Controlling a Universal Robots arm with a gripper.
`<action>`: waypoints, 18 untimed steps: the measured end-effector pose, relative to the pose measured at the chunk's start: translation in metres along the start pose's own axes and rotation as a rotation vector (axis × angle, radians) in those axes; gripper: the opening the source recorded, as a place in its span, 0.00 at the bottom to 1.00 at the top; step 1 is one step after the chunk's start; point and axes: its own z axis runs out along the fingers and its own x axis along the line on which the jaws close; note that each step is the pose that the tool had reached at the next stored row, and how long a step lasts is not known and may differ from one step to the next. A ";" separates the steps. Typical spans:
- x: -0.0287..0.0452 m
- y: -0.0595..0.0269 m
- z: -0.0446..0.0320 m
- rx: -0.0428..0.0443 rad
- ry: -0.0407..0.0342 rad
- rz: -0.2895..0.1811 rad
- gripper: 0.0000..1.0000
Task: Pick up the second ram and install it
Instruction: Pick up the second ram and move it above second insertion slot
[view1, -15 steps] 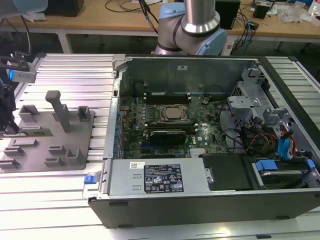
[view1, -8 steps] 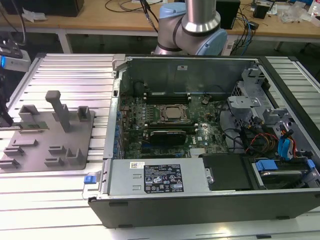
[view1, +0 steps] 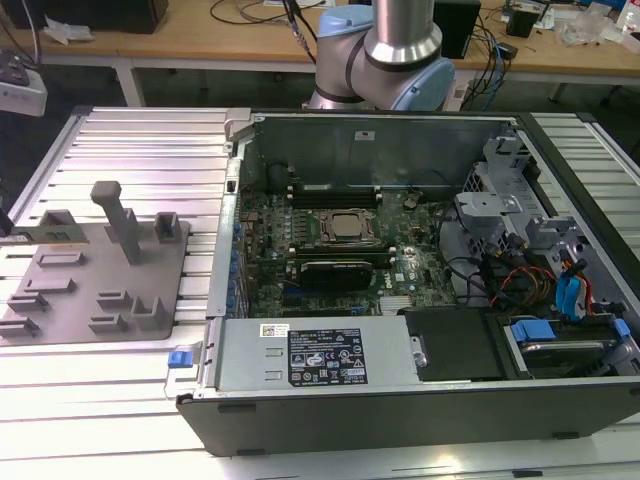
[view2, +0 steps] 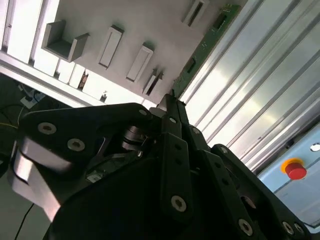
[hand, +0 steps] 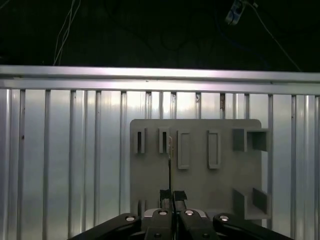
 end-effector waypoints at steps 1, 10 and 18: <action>0.0000 0.0001 -0.0029 0.0001 0.0001 0.000 0.09; -0.0005 0.0008 -0.0321 -0.0001 0.0102 0.000 0.09; -0.0011 0.0015 -0.0589 -0.0004 0.0191 0.001 0.09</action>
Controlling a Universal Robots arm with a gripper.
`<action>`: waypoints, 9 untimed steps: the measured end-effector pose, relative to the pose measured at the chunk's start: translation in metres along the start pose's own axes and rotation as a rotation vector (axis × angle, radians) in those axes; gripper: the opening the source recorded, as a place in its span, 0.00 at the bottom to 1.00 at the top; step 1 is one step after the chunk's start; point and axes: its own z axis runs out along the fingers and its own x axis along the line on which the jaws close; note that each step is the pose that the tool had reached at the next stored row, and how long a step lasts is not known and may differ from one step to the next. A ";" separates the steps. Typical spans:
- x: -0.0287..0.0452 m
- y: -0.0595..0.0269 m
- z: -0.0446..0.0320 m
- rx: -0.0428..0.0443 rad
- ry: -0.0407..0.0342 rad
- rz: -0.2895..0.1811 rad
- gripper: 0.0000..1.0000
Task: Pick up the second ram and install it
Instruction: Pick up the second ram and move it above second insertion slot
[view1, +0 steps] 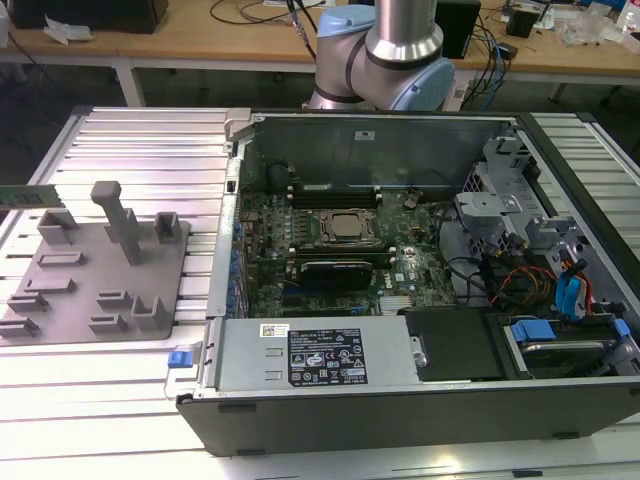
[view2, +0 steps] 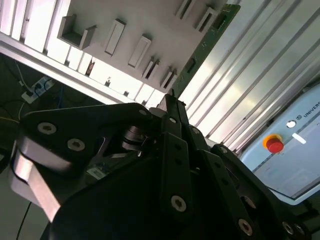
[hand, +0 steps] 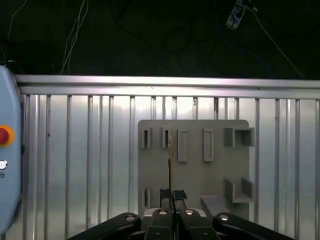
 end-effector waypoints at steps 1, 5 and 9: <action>0.0000 0.0002 -0.0050 0.0001 0.0020 0.000 0.09; 0.0000 0.0007 -0.0227 0.0000 0.0072 0.000 0.09; 0.0000 0.0010 -0.0318 0.0001 0.0092 0.000 0.09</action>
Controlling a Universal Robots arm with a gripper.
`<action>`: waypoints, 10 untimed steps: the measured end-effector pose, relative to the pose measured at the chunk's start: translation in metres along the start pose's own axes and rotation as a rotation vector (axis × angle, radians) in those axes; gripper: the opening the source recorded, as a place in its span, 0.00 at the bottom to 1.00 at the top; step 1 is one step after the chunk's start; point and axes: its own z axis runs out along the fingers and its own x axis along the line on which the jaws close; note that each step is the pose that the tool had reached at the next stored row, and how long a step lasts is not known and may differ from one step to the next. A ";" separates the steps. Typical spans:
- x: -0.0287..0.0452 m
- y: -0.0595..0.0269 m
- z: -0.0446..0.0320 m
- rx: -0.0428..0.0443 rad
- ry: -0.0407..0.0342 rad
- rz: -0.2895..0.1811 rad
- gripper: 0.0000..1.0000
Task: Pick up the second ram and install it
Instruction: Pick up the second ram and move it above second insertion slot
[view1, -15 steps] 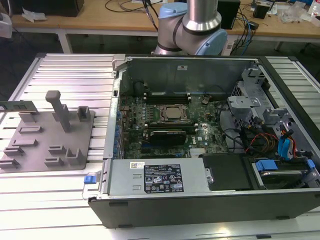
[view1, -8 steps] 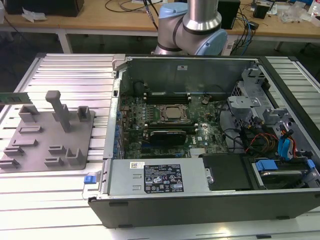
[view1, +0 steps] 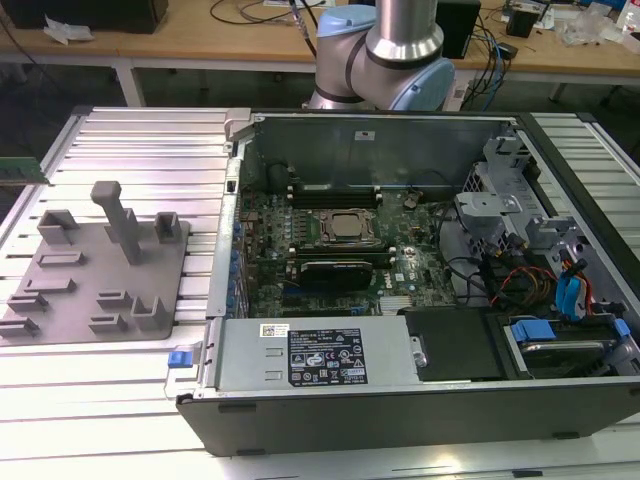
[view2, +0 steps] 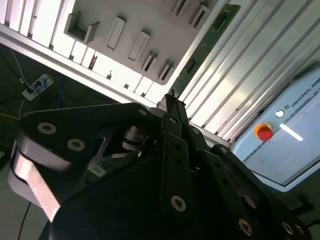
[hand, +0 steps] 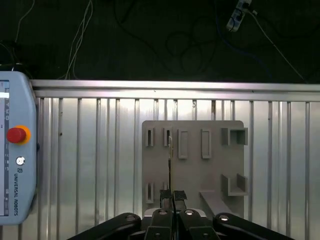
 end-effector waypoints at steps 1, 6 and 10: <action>0.0000 0.0000 -0.0001 -0.0001 0.0001 0.000 0.09; 0.0003 -0.0159 -0.0007 -0.0002 0.0001 0.000 0.09; 0.0005 -0.0272 -0.0010 -0.0002 0.0001 0.000 0.09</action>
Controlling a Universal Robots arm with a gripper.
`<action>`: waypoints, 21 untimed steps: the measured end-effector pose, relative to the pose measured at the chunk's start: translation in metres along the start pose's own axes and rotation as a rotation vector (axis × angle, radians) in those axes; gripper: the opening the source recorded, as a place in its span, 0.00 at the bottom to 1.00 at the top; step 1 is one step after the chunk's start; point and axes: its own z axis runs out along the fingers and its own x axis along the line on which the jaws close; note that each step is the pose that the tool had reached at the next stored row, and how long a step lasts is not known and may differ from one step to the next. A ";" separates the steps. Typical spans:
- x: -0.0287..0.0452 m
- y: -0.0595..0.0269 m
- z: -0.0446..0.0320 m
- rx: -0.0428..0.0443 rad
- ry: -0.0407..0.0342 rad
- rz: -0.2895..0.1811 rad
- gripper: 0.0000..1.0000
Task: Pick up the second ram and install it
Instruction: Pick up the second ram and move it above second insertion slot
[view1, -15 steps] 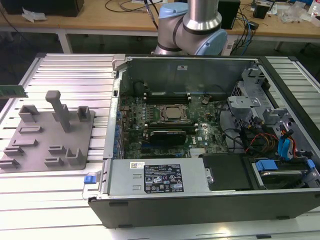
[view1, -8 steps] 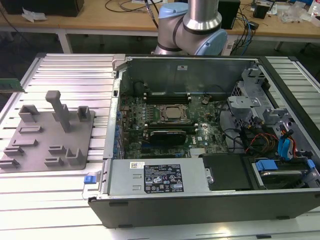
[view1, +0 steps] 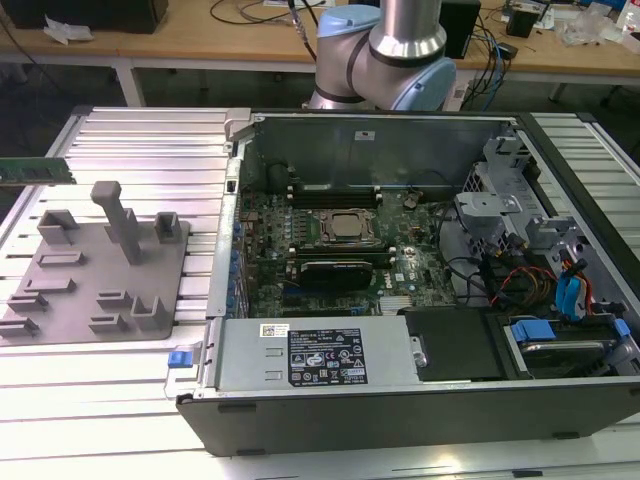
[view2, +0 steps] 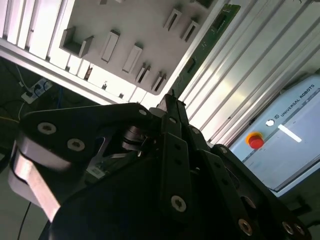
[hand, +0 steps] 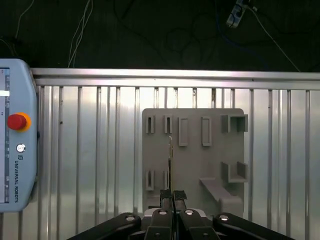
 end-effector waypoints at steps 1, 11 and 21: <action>0.0001 -0.0046 -0.0002 -0.0012 0.0001 0.000 0.09; 0.0010 -0.0598 -0.0012 -0.0178 -0.0002 0.000 0.09; 0.0021 -0.1168 -0.0025 -0.0175 0.0004 -0.017 0.09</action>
